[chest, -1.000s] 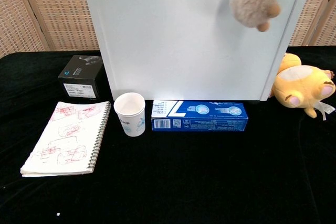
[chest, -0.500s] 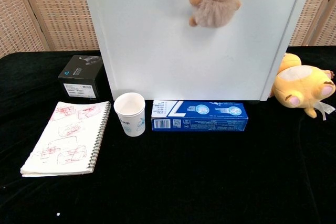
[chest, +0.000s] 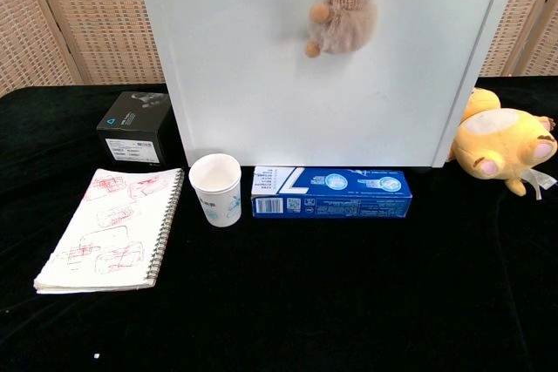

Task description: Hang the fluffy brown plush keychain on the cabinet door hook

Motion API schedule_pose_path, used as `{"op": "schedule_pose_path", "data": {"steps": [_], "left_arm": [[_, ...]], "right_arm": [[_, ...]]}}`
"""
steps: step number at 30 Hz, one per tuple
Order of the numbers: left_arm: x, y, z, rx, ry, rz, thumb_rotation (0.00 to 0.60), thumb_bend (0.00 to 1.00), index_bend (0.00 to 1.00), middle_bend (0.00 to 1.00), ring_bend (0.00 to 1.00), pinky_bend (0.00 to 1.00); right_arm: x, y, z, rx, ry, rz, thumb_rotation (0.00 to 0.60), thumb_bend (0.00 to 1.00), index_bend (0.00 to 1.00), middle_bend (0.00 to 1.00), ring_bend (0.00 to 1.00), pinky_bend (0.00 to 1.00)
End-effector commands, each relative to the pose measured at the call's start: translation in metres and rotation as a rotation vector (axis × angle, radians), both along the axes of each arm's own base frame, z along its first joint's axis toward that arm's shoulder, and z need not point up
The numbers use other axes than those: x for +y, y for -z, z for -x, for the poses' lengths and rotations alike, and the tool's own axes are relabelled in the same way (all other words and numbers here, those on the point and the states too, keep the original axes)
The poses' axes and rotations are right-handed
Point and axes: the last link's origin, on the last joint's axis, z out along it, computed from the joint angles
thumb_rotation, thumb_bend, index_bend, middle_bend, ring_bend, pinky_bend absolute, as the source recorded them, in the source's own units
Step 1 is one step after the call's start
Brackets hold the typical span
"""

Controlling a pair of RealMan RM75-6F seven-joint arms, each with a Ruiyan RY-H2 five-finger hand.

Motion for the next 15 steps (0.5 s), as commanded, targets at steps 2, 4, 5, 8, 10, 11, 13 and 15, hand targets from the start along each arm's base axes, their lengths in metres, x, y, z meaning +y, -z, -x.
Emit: {"op": "schedule_pose_path", "data": {"steps": [2,4,5,8,10,11,13,15], "left_arm": [[0.0,0.0,0.0,0.0,0.0,-0.001,0.6,0.0,0.0,0.0,0.0,0.0],[0.0,0.0,0.001,0.0,-0.001,0.0,0.6,0.0,0.0,0.0,0.0,0.0],[0.0,0.0,0.001,0.0,-0.001,0.0,0.6,0.0,0.0,0.0,0.0,0.0],[0.0,0.0,0.001,-0.001,-0.002,0.001,0.6,0.0,0.0,0.0,0.0,0.0],[0.0,0.0,0.001,-0.002,-0.001,0.001,0.6,0.0,0.0,0.0,0.0,0.0],[-0.001,-0.001,0.001,-0.002,-0.001,0.0,0.6,0.0,0.0,0.0,0.0,0.0],[-0.001,-0.001,0.001,-0.003,-0.001,-0.002,0.6,0.0,0.0,0.0,0.0,0.0],[-0.001,-0.001,0.001,-0.003,0.0,-0.002,0.6,0.0,0.0,0.0,0.0,0.0]], "right_arm": [[-0.003,0.003,-0.004,-0.001,0.005,0.011,0.6,0.64,0.72,0.95,0.94,1.0],[-0.004,0.003,-0.006,-0.003,0.006,0.021,0.6,0.64,0.72,0.95,0.94,1.0],[-0.005,0.003,-0.007,-0.003,0.006,0.026,0.6,0.64,0.72,0.95,0.94,1.0],[-0.006,0.003,-0.009,0.003,0.004,0.042,0.6,0.64,0.72,0.95,0.94,1.0],[-0.008,0.003,-0.01,0.008,0.007,0.05,0.6,0.64,0.72,0.95,0.94,1.0],[-0.009,0.003,-0.01,0.012,0.009,0.055,0.6,0.64,0.72,0.95,0.94,1.0],[-0.011,0.003,-0.01,0.023,0.012,0.067,0.6,0.64,0.72,0.95,0.94,1.0],[-0.012,0.005,-0.01,0.033,0.015,0.074,0.6,0.64,0.72,0.95,0.94,1.0]]}}
